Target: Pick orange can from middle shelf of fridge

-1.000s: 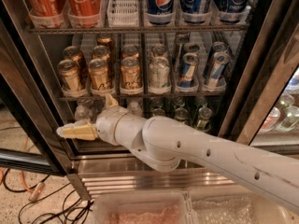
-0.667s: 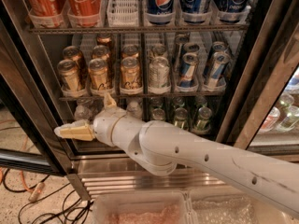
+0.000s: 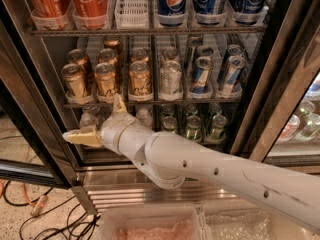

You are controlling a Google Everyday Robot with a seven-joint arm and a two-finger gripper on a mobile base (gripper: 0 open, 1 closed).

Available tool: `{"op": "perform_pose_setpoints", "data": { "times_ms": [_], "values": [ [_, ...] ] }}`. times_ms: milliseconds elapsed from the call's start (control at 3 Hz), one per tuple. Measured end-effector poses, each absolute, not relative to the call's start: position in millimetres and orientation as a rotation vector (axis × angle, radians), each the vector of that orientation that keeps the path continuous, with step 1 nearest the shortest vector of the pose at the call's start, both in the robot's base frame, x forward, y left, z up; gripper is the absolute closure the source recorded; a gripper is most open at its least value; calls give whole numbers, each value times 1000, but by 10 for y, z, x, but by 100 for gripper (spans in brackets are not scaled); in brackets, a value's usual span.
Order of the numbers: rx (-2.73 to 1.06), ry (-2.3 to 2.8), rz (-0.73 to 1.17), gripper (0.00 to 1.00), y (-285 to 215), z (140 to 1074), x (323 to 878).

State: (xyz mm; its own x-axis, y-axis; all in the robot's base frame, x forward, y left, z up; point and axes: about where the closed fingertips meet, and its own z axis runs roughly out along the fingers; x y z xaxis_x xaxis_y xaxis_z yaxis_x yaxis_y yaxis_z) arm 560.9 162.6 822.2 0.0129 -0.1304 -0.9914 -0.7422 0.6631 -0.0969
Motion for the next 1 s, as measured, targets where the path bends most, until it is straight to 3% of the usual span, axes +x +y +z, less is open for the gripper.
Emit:
{"op": "perform_pose_setpoints", "data": {
  "times_ms": [1000],
  "values": [
    [-722,1481,540,0,1683,8233,5746]
  ]
}}
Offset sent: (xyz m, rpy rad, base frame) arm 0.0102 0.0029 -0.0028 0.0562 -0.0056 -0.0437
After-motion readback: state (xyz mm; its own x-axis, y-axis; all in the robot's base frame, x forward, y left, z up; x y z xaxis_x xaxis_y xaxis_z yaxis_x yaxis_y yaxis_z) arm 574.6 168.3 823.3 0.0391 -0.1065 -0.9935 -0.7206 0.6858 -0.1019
